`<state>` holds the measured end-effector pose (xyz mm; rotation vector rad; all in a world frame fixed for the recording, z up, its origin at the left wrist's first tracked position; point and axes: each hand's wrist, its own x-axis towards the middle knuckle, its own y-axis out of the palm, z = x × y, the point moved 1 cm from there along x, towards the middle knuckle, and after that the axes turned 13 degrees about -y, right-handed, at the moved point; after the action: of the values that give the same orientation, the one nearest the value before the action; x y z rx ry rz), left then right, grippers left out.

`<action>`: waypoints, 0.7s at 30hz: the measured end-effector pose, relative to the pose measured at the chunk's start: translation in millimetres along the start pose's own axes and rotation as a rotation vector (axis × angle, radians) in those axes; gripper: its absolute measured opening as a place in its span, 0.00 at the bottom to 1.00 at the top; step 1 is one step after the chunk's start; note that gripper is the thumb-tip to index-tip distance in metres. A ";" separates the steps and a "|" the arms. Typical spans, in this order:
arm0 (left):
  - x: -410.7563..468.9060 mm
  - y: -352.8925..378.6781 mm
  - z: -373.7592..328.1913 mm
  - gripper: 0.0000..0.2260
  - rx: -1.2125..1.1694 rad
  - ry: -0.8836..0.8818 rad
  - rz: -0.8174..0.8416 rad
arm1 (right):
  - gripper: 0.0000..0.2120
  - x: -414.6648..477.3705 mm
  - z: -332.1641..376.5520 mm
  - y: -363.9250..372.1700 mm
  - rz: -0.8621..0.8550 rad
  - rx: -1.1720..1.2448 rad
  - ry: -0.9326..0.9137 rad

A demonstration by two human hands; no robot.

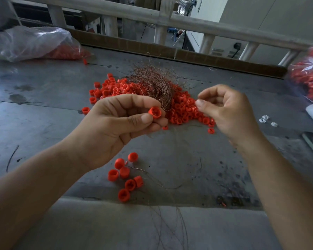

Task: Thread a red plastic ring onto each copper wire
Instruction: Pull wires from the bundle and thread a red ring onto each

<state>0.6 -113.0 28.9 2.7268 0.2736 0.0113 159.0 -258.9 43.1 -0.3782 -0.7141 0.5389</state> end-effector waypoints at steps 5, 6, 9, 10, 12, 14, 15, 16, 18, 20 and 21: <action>-2.0 -0.6 -1.0 0.10 0.008 0.002 -0.010 | 0.03 8.1 -45.5 -11.3 0.071 -0.439 0.109; -2.6 -1.0 -1.3 0.10 0.010 0.002 -0.009 | 0.03 7.6 -50.5 -10.7 0.097 -0.457 0.129; -3.1 -2.0 -2.3 0.10 0.009 0.004 -0.009 | 0.04 6.8 -56.3 -7.5 0.140 -0.471 0.154; -3.0 -2.4 -2.6 0.10 0.006 0.004 -0.011 | 0.05 6.8 -56.9 -6.3 0.153 -0.483 0.150; -3.1 -3.2 -2.8 0.10 0.005 0.006 -0.015 | 0.05 6.5 -56.1 -3.6 0.174 -0.507 0.141; -3.0 -3.2 -2.1 0.10 0.010 0.003 -0.011 | 0.05 7.2 -54.6 -2.3 0.171 -0.519 0.131; -3.0 -3.0 -1.8 0.10 0.013 0.001 -0.007 | 0.06 7.1 -54.0 -2.0 0.167 -0.530 0.121; -2.9 -2.9 -1.6 0.10 0.016 0.000 -0.002 | 0.06 6.7 -53.7 -1.7 0.168 -0.540 0.109; -2.5 -2.6 -1.4 0.10 0.022 -0.002 0.007 | 0.06 7.0 -53.6 -2.4 0.177 -0.538 0.097; -2.1 -2.6 -1.2 0.10 0.033 -0.004 0.010 | 0.08 7.0 -51.9 -3.3 0.172 -0.501 0.090; -1.6 -2.6 -0.9 0.10 0.039 -0.007 0.008 | 0.09 7.8 -49.8 -4.0 0.150 -0.450 0.094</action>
<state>-1.5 -110.5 28.8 2.7666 0.2634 -0.0010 200.2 -264.7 14.3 -0.8770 -0.7170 0.4955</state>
